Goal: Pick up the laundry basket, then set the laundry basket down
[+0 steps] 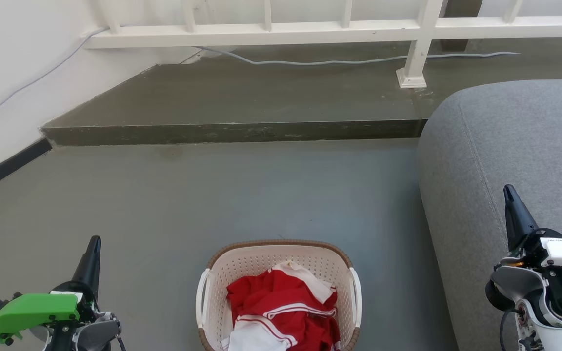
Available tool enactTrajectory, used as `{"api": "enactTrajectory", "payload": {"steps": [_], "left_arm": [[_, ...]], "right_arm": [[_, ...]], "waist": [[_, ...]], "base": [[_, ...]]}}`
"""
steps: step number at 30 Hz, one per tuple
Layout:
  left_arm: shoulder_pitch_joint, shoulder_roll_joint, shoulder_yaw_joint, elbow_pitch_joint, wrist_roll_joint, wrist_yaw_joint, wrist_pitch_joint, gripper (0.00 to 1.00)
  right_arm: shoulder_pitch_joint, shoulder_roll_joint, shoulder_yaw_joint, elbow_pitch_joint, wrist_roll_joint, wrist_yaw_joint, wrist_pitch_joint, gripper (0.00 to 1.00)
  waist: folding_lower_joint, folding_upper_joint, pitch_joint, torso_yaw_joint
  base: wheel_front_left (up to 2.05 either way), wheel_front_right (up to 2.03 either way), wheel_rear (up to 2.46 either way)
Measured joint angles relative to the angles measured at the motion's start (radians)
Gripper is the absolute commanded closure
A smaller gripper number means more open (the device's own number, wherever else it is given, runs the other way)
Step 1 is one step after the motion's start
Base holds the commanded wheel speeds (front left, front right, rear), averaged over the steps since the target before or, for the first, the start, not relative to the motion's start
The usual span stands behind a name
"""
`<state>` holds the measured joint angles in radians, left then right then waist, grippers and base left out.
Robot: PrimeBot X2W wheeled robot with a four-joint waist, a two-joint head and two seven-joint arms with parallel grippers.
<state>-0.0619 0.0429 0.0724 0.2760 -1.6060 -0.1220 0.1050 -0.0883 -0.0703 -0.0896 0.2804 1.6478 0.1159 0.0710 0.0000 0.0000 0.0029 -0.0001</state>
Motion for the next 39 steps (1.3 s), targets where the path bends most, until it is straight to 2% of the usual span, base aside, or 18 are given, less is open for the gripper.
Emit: {"api": "enactTrajectory", "payload": {"steps": [39], "left_arm": [[0.0, 0.0, 0.0, 0.0, 0.0, 0.0, 0.0, 1.0]], "right_arm": [[0.0, 0.003, -0.002, -0.001, -0.001, 0.0, 0.0, 1.0]], "waist": [[0.0, 0.0, 0.0, 0.0]], "base": [[0.0, 0.0, 0.0]]}}
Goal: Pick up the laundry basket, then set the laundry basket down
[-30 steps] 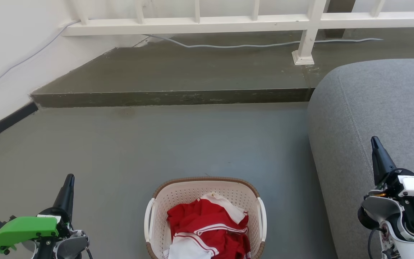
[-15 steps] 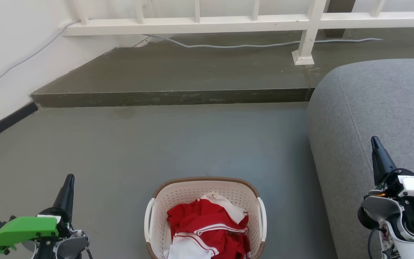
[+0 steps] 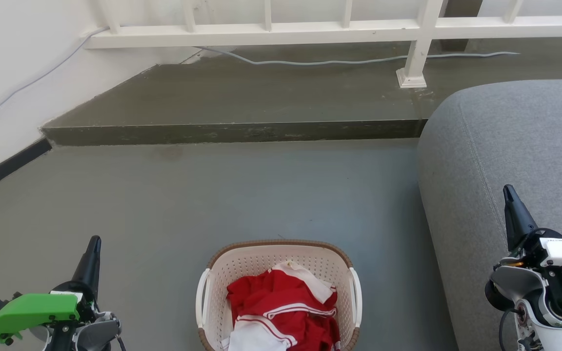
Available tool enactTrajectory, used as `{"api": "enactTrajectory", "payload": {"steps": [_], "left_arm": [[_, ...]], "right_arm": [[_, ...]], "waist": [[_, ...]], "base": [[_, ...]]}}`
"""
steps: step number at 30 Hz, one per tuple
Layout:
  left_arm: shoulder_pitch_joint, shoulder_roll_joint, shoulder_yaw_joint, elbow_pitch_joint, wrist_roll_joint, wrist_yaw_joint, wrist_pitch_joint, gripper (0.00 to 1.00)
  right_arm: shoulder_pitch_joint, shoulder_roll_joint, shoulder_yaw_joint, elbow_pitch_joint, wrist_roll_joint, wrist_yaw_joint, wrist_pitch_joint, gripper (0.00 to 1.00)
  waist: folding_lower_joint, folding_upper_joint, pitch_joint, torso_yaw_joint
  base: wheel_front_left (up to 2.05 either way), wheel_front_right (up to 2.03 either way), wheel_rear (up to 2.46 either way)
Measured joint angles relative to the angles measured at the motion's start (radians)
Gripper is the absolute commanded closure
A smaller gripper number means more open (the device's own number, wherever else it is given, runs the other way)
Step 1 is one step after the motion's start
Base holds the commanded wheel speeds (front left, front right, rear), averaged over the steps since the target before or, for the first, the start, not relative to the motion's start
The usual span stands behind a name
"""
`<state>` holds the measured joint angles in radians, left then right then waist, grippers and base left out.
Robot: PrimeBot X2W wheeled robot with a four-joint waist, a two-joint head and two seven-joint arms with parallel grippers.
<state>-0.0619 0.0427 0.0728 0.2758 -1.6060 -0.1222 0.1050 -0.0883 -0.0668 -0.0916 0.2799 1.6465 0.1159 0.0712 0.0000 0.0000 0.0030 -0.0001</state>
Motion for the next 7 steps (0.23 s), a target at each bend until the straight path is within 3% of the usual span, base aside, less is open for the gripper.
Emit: {"api": "enactTrajectory", "payload": {"steps": [7], "left_arm": [[0.0, 0.0, 0.0, 0.0, 0.0, 0.0, 0.0, 1.0]], "right_arm": [[0.0, 0.0, 0.0, 0.0, 0.0, 0.0, 0.0, 1.0]], "waist": [[0.0, 0.0, 0.0, 0.0]], "base": [[0.0, 0.0, 0.0]]}}
